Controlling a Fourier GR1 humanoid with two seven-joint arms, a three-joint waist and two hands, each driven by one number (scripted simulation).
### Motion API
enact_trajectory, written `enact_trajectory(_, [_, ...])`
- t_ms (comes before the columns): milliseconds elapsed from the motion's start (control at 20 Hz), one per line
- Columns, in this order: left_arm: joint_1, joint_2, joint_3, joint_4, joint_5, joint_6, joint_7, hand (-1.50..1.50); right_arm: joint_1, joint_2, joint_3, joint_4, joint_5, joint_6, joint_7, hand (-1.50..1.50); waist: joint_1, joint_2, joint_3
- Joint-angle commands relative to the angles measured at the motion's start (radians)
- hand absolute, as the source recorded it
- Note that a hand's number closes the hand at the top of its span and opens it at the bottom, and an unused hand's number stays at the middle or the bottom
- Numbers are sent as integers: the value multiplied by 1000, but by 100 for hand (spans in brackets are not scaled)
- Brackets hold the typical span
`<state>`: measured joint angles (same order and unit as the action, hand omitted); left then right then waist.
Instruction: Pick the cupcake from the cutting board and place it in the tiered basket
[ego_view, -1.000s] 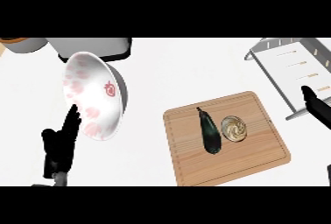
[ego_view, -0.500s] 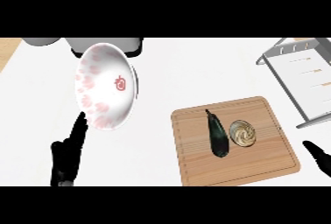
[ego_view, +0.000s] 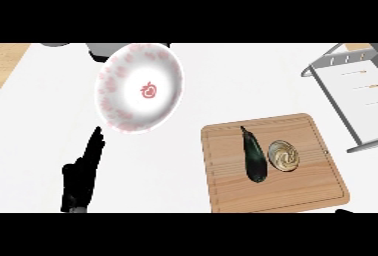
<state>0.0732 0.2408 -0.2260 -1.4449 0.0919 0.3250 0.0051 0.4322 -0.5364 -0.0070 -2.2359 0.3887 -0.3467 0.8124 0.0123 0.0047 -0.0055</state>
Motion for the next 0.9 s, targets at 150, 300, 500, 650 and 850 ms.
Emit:
enact_trajectory(150, [-27,-9,2,40,4,-16,32,0,-188,-55,142,-94,288,167,473,-150,23,5,0])
enact_trajectory(300, [-31,-39,-29,50,-38,16,33,0,-344,3,197,34,342,227,534,-150,28,5,2])
enact_trajectory(500, [-28,-34,-19,40,-24,-5,32,0,-434,93,286,100,455,300,587,-150,19,1,3])
enact_trajectory(650, [-11,-51,-29,33,-44,24,31,0,-440,133,328,162,502,362,600,-150,16,-1,2])
enact_trajectory(850, [-10,-5,8,46,-17,-29,7,0,-485,189,315,258,480,450,628,-150,18,0,2])
